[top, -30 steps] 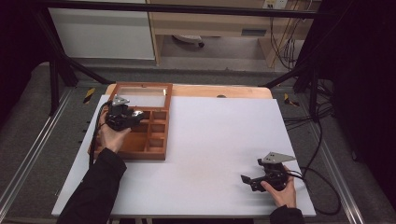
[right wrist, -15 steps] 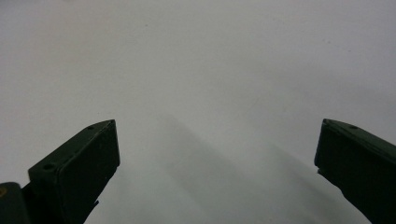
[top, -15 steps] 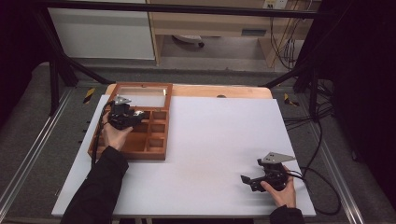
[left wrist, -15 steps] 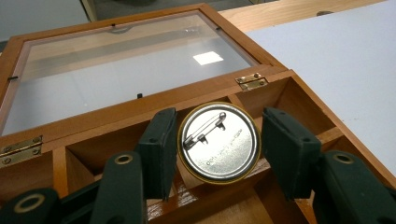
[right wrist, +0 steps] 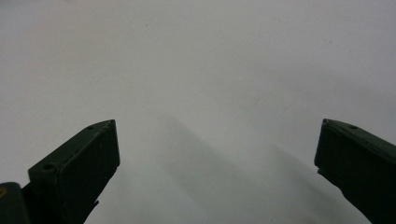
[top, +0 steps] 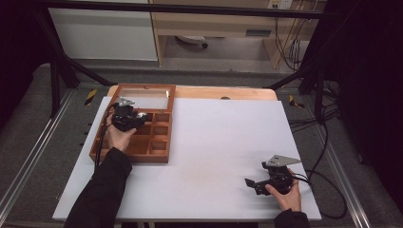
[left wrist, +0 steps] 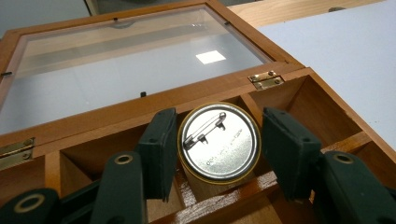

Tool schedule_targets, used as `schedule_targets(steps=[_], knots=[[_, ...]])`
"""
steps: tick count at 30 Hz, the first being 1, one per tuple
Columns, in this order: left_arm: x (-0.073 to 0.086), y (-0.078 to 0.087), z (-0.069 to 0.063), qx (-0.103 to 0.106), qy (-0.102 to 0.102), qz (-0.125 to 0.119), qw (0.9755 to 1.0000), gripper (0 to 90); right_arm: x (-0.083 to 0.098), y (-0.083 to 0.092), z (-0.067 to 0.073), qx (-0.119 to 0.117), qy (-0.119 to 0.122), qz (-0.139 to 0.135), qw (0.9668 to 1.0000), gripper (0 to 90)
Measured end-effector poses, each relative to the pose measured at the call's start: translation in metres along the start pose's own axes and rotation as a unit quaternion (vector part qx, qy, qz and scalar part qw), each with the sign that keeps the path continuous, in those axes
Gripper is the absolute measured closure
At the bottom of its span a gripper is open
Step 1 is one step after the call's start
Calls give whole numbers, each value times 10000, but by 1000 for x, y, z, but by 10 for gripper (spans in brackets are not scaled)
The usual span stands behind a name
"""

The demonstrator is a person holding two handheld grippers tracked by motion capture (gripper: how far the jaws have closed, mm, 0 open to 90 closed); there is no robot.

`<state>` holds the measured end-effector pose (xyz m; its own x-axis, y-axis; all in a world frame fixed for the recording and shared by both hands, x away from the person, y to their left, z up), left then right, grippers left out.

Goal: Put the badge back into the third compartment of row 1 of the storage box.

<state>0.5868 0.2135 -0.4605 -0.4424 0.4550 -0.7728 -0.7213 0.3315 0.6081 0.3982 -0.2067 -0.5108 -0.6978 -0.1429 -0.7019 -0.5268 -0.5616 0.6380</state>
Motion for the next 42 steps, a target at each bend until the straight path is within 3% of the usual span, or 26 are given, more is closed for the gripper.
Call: schedule_targets(steps=[26,34,42], knots=[[3,-17,-8,94,-77,201,9997,458,-1,0,-1,2,43,-28,10000,7],[3,-16,-9,97,-96,237,9996,447,0,0,0,-3,27,-16,10000,7],[0,-3,-6,148,-82,209,9996,384,0,0,0,-9,31,-21,10000,8]])
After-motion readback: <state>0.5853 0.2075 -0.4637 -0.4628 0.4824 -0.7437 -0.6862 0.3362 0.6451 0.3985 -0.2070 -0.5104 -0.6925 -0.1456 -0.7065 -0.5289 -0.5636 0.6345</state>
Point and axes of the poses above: each handheld gripper's, and its own axes: y roughly backward along the jaws, x roughly out of its underside, z roughly to its left, the point moved 10 cm from there along -y, roughly forward along the jaws, and after that the axes turned 15 degrees about -y, right-handed, at the moved point
